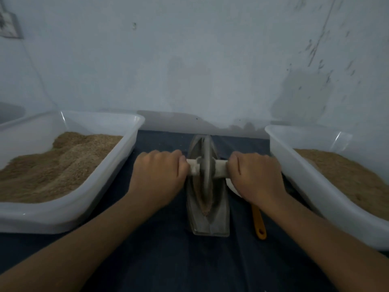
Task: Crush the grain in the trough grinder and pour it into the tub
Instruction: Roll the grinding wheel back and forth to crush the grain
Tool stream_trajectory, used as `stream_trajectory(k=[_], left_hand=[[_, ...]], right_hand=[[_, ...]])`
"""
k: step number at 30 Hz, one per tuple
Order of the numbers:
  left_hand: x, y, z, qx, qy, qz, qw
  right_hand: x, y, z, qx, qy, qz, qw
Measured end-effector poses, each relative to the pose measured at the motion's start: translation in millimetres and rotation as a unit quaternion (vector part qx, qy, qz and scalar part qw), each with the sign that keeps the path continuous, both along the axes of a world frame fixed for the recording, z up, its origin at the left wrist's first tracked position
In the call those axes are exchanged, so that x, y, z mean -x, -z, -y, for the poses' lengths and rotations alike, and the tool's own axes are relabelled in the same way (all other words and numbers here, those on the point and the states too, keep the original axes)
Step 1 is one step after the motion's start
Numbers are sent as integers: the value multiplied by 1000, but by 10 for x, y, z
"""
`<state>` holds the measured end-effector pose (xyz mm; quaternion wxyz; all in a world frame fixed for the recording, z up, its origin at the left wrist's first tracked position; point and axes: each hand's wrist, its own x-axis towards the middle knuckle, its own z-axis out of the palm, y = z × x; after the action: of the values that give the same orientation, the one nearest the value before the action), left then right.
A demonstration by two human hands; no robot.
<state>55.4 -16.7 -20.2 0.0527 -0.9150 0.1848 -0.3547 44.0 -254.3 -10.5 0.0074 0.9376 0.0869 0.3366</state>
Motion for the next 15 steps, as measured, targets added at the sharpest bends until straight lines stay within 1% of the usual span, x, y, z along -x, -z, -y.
stream_trajectory(k=[2, 4, 8, 11, 12, 13, 14, 15], left_hand=[[186, 4, -24, 62, 19, 16, 998], [337, -3, -31, 90, 31, 35, 995], [341, 20, -7, 82, -6, 32, 996], [160, 35, -8, 40, -17, 19, 999], [89, 36, -13, 15, -9, 9, 1000], [4, 23, -14, -9, 3, 2, 1000], [-93, -10, -14, -29, 8, -7, 1000], [-199, -45, -3, -45, 5, -27, 999]], right_hand=[[218, 79, 28, -38, -46, 43, 997], [346, 103, 46, -55, -60, 63, 995], [243, 90, 45, -31, -78, 65, 994], [-61, -20, 33, -27, -61, 43, 997], [-175, -60, 23, 6, -36, 28, 999], [-314, -79, 36, 72, -12, 12, 997], [-436, -106, 44, 137, -1, -11, 991], [-547, -145, 53, 177, 3, -49, 983]])
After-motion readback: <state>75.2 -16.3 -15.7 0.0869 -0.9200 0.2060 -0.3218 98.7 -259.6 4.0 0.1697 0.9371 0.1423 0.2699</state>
